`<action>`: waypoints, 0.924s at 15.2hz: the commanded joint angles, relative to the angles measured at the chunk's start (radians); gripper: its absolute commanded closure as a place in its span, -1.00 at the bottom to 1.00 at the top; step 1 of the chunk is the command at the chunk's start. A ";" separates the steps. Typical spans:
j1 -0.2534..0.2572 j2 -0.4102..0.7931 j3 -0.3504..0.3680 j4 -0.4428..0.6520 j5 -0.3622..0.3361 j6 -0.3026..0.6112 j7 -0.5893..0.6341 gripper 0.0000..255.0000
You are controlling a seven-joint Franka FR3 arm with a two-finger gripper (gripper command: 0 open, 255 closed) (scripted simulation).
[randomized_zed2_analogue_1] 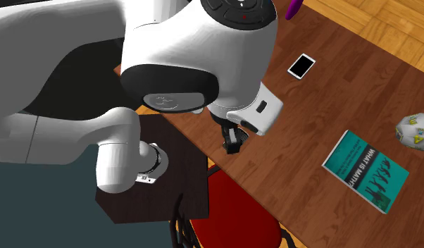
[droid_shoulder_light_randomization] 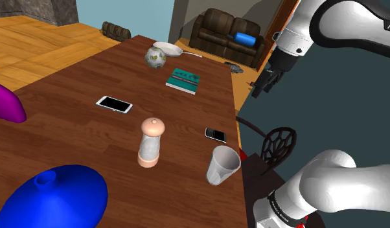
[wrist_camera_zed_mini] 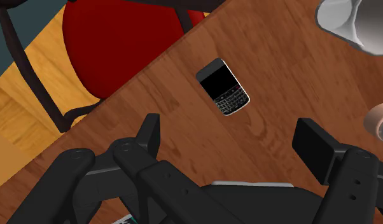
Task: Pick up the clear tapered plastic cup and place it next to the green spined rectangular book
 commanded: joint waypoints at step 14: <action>0.136 -0.126 0.311 -0.234 0.194 0.125 0.298 -1.00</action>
